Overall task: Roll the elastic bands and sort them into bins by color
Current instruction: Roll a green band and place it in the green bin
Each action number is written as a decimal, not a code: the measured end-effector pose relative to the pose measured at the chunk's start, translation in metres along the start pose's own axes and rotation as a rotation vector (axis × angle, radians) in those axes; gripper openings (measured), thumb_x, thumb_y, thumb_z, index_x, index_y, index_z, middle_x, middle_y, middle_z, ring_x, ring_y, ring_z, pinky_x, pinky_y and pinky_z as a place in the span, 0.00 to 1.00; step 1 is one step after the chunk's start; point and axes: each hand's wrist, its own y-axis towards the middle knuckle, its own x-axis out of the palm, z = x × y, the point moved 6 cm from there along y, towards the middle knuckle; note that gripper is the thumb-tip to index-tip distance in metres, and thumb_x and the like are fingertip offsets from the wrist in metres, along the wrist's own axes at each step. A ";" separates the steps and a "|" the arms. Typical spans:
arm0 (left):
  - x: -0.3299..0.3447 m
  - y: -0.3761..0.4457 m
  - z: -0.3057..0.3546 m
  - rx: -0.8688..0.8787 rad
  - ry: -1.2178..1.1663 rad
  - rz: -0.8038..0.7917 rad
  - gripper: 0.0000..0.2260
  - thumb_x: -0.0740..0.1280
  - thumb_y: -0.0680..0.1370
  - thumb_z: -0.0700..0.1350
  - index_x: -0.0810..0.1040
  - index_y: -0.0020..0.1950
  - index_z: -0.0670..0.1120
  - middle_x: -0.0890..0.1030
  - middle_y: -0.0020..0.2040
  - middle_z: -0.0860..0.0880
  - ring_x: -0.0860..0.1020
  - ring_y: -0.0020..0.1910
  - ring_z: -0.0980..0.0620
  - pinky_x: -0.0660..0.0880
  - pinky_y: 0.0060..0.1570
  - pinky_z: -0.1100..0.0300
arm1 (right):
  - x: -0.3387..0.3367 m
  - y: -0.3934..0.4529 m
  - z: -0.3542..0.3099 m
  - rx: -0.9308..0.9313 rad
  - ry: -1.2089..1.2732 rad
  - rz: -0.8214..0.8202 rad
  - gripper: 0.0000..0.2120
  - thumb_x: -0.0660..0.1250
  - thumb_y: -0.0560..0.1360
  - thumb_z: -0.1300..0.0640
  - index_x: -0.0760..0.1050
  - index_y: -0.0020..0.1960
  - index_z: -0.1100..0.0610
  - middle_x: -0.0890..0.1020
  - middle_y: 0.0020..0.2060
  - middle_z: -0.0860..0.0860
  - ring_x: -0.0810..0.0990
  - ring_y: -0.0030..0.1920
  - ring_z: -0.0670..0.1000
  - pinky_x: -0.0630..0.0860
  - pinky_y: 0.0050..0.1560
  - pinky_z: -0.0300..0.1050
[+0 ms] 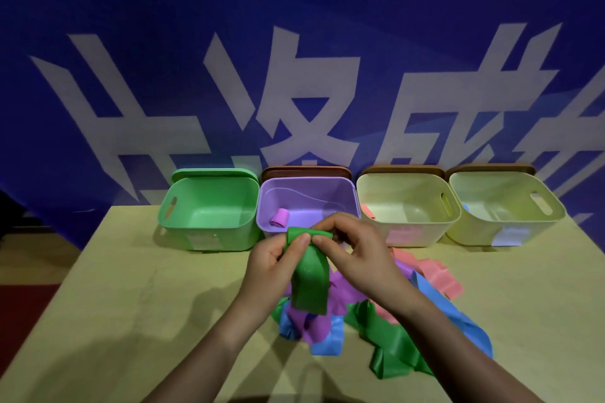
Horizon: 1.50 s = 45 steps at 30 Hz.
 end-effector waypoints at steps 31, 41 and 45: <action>-0.087 -0.036 -0.009 -0.328 -0.175 -0.058 0.11 0.67 0.68 0.45 0.84 0.47 0.43 0.82 0.50 0.34 0.79 0.54 0.32 0.72 0.59 0.41 | 0.081 0.006 -0.035 0.169 0.175 -0.130 0.17 0.74 0.68 0.70 0.80 0.39 0.47 0.80 0.37 0.45 0.77 0.37 0.46 0.77 0.43 0.50; -0.060 -0.009 -0.003 -0.266 -0.193 -0.060 0.13 0.68 0.75 0.48 0.80 0.47 0.37 0.78 0.38 0.43 0.75 0.40 0.48 0.69 0.43 0.54 | 0.048 0.017 -0.034 0.027 0.085 -0.130 0.14 0.73 0.70 0.66 0.82 0.48 0.49 0.79 0.42 0.50 0.79 0.43 0.48 0.76 0.48 0.38; -0.047 0.003 -0.004 -0.235 -0.165 -0.087 0.09 0.60 0.80 0.39 0.81 0.48 0.44 0.82 0.40 0.48 0.79 0.42 0.50 0.73 0.43 0.57 | 0.033 0.017 -0.022 0.070 0.186 -0.134 0.11 0.70 0.73 0.58 0.81 0.54 0.47 0.82 0.44 0.46 0.80 0.47 0.45 0.74 0.50 0.38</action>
